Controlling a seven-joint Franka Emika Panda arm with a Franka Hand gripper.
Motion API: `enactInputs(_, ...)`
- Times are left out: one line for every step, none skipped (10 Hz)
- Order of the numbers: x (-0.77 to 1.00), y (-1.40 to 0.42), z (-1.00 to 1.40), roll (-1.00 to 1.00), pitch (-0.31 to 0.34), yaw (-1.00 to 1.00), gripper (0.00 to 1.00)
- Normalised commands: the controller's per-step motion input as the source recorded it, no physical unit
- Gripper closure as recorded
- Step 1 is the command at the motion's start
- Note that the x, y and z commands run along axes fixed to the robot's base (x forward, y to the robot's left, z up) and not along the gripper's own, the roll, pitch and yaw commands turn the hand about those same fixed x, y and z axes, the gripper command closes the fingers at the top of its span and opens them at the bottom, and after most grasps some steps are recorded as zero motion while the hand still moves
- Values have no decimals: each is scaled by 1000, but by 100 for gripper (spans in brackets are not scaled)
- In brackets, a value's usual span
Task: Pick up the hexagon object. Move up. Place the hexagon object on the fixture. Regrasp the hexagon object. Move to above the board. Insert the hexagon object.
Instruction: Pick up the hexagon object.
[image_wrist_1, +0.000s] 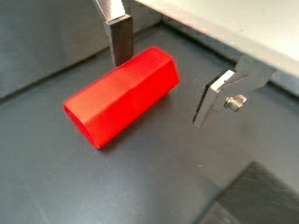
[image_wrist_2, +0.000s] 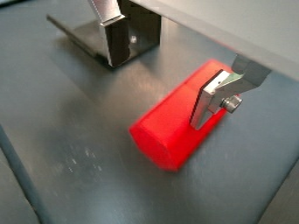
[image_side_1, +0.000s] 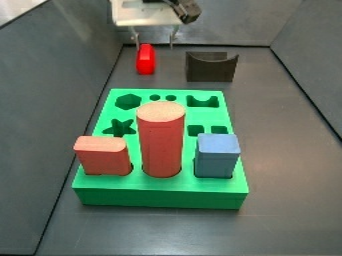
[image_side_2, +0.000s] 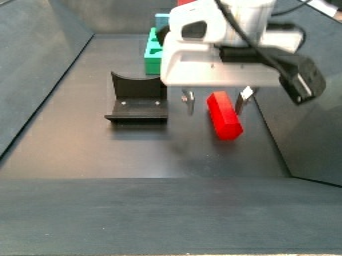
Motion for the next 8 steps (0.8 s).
enactInputs(-226,40,-606,79,-180,31,0)
enactInputs(-260,17,-646,83,-203,26,0)
enactInputs(-69,0,-51,0,-80,0,0)
enactInputs(3,0,0,0,14,0,0)
enactInputs(83,34,-529,47,-34,0,0)
enactInputs(6,0,-800,183,-130,0,0)
enactInputs(0,37,0,-63,0,0,0)
enactInputs(0,20,0,0,0,0,0)
